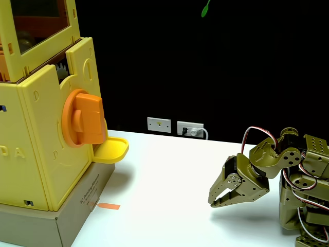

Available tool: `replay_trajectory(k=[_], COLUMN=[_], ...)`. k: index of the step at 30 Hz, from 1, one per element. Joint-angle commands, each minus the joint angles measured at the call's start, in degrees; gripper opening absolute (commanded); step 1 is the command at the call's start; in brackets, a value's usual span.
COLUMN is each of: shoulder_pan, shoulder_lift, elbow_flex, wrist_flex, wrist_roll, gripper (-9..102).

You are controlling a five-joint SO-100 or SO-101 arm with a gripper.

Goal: Turn the button of vending machine.

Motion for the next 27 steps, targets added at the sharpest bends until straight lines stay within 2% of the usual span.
replay_trajectory(k=[1, 17, 23, 27], shoulder_pan=[-0.53, -0.7, -0.44, -1.14], shoulder_lift=[8.17, 8.17, 8.0, 8.0], elbow_flex=[2.64, 2.29, -7.03, -10.81], wrist_flex=[0.7, 1.32, 4.92, 3.43], wrist_roll=[1.76, 0.97, 2.81, 3.52], gripper=[0, 1, 1, 1])
